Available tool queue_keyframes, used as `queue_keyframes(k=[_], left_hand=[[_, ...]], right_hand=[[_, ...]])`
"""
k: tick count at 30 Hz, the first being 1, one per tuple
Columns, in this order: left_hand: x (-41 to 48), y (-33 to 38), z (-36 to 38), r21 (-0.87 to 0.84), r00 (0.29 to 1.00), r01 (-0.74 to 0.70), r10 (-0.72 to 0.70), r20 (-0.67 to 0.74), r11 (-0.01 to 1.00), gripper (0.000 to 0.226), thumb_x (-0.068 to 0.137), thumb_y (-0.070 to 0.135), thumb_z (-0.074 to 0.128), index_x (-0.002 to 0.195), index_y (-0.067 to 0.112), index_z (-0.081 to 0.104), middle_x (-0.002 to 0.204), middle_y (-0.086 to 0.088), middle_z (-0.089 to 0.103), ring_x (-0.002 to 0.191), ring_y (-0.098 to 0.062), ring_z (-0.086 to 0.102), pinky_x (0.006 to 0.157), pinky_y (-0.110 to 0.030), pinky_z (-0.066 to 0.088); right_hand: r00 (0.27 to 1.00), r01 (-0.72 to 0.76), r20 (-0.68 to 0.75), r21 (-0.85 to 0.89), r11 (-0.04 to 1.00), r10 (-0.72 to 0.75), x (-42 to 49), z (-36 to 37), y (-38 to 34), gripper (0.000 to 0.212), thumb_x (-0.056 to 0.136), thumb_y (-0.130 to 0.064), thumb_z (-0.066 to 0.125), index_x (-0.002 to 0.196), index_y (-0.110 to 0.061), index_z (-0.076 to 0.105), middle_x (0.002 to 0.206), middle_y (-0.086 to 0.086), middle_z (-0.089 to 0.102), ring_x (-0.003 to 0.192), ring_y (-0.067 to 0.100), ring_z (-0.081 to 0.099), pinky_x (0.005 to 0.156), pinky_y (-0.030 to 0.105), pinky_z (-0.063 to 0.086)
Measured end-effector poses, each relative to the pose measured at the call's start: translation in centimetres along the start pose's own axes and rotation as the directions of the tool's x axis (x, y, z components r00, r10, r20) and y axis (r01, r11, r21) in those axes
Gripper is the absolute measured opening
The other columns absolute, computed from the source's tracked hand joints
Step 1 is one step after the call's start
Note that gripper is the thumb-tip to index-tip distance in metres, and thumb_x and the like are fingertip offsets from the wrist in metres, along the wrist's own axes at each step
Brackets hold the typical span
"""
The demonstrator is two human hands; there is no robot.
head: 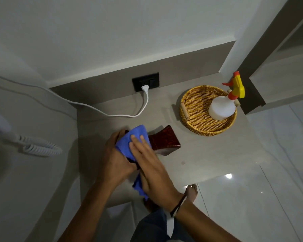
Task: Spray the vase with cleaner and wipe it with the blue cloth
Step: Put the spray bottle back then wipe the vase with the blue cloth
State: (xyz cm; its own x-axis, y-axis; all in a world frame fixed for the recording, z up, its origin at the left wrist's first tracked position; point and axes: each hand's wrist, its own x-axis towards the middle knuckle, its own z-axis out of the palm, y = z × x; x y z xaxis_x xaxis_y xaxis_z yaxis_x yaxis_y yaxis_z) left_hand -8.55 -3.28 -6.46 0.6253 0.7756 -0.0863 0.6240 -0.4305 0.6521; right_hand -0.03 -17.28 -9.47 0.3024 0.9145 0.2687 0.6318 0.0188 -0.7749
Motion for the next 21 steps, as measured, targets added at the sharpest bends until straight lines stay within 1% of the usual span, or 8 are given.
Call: queue_keyframes(k=[2,4,6,8,10,14,19,21], left_hand=[[-0.2,-0.1,-0.2,0.056,0.999,-0.039,0.039,-0.009,0.998,0.083,0.055,0.018,0.100,0.130,0.008,0.064,0.127,-0.013,0.068,0.117,-0.036,0.068,0.096,-0.047,0.058],[-0.4,0.3,-0.3,0.136,0.996,-0.088,0.089,-0.003,0.987,0.084,0.051,0.023,0.101,0.125,0.003,0.065,0.117,-0.013,0.065,0.105,-0.037,0.067,0.087,-0.044,0.058],[-0.3,1.0,-0.4,0.151,0.994,-0.106,0.109,-0.015,0.983,0.087,0.052,0.025,0.099,0.128,0.004,0.064,0.118,-0.011,0.064,0.104,-0.034,0.067,0.086,-0.045,0.059],[-0.1,1.6,-0.2,0.154,0.994,-0.107,0.111,-0.019,0.982,0.086,0.054,0.027,0.097,0.129,0.005,0.063,0.119,-0.010,0.064,0.106,-0.034,0.066,0.087,-0.047,0.058],[0.1,1.8,-0.1,0.139,0.994,-0.108,0.111,-0.010,0.984,0.080,0.054,0.026,0.097,0.125,0.006,0.064,0.117,-0.010,0.065,0.104,-0.035,0.066,0.086,-0.048,0.058],[0.1,1.1,-0.3,0.117,0.991,-0.136,0.137,-0.002,0.984,0.065,0.056,0.022,0.100,0.108,0.008,0.065,0.105,-0.007,0.066,0.095,-0.032,0.065,0.081,-0.049,0.058],[-0.1,1.7,-0.4,0.176,0.991,-0.118,0.127,-0.037,0.977,0.090,0.051,0.026,0.098,0.131,0.005,0.063,0.119,-0.011,0.064,0.105,-0.034,0.064,0.086,-0.041,0.056],[0.2,2.2,0.0,0.167,0.990,-0.133,0.139,-0.025,0.977,0.088,0.051,0.027,0.096,0.130,0.004,0.064,0.118,-0.012,0.066,0.105,-0.036,0.065,0.089,-0.042,0.055]], right_hand=[[0.999,-0.032,0.023,-0.030,0.999,0.032,-0.2,-1.1,2.5,0.065,0.112,-0.005,0.042,0.170,-0.020,0.016,0.181,-0.001,0.011,0.169,0.025,0.011,0.138,0.043,0.017],[0.985,-0.168,0.001,-0.145,0.975,0.170,-0.5,-3.2,6.2,0.089,0.090,0.018,0.065,0.166,-0.008,0.028,0.177,0.005,0.015,0.166,0.031,0.012,0.136,0.054,0.020],[0.945,-0.324,-0.047,-0.241,0.915,0.322,-0.8,-4.9,8.6,0.097,0.080,0.023,0.074,0.164,-0.005,0.032,0.175,0.008,0.016,0.165,0.036,0.014,0.135,0.057,0.020],[0.900,-0.435,-0.063,-0.127,0.891,0.431,-0.5,-4.6,7.7,0.087,0.089,0.015,0.069,0.165,-0.009,0.035,0.177,0.011,0.021,0.166,0.037,0.019,0.133,0.061,0.026],[0.921,-0.383,-0.086,-0.009,0.924,0.381,0.2,-2.4,4.6,0.071,0.103,0.001,0.054,0.167,-0.020,0.033,0.178,0.007,0.028,0.166,0.029,0.026,0.134,0.057,0.027],[0.997,-0.070,-0.038,-0.026,0.997,0.069,-0.7,0.3,3.0,0.099,0.094,0.021,0.055,0.172,-0.020,0.010,0.182,0.005,0.012,0.169,0.028,0.013,0.137,0.045,0.018],[0.939,-0.339,-0.002,-0.183,0.923,0.345,-0.6,-4.5,8.4,0.097,0.082,0.027,0.063,0.166,-0.005,0.027,0.178,0.012,0.015,0.167,0.037,0.011,0.135,0.056,0.019],[0.957,-0.288,-0.005,-0.111,0.951,0.289,0.2,-3.6,6.9,0.092,0.083,0.028,0.059,0.165,-0.003,0.031,0.177,0.015,0.021,0.167,0.038,0.016,0.133,0.060,0.024]])
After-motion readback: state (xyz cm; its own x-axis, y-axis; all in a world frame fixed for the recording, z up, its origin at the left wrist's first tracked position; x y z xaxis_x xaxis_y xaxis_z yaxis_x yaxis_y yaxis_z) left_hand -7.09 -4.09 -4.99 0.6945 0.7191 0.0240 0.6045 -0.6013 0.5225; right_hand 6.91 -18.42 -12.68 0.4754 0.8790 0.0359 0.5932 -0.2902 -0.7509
